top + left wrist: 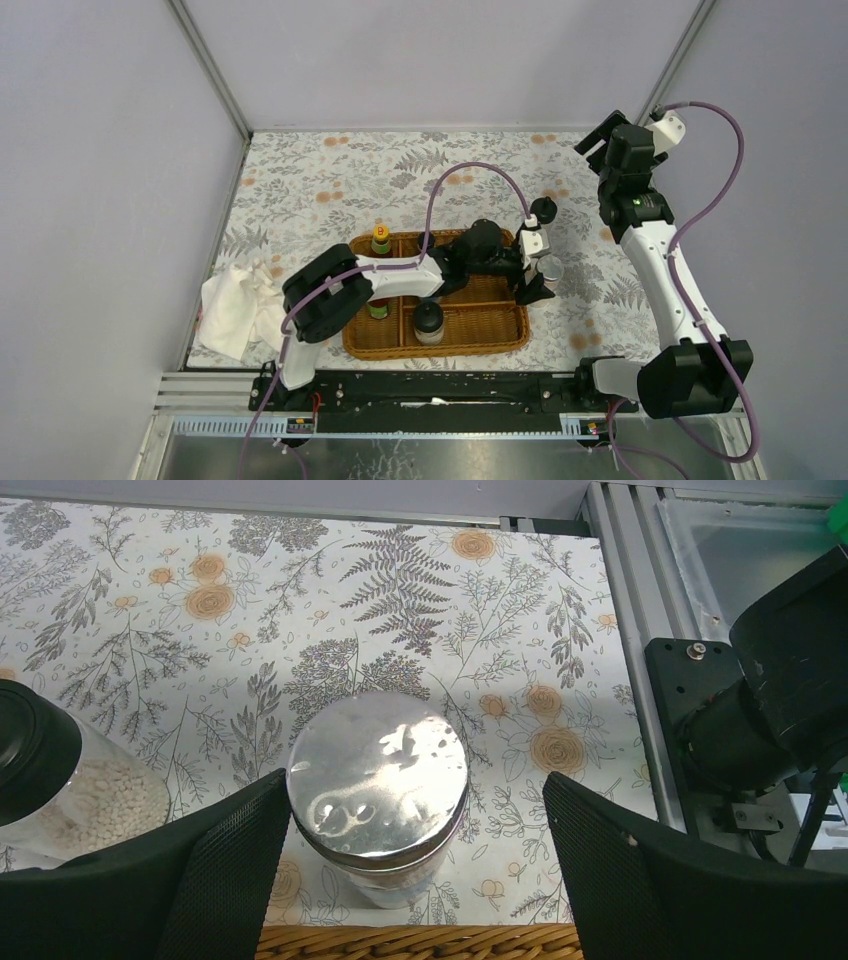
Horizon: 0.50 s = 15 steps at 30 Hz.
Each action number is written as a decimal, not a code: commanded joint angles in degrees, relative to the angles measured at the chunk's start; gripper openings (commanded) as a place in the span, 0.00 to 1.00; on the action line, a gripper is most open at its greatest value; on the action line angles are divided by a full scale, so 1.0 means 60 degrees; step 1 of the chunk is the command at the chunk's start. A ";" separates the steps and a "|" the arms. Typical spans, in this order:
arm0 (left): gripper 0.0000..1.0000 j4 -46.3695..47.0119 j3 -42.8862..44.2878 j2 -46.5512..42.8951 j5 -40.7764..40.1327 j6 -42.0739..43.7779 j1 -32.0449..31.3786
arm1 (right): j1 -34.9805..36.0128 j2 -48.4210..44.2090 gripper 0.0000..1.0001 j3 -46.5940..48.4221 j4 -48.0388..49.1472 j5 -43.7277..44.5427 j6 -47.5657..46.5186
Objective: Organize the condiment bottles
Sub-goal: Pick up the bottle from the center of the board.
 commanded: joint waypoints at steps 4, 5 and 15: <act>0.99 0.0190 0.0420 0.0340 0.0035 -0.0026 0.0031 | -0.0026 0.0120 0.84 0.0304 0.0464 0.0104 -0.0168; 0.99 0.0205 0.0450 0.0371 0.0021 -0.0033 0.0035 | -0.0031 0.0127 0.84 0.0315 0.0464 0.0135 -0.0179; 0.98 0.0525 0.0518 0.0537 -0.0350 -0.0004 0.0035 | -0.0031 0.0225 0.84 0.0333 0.0492 0.0123 -0.0183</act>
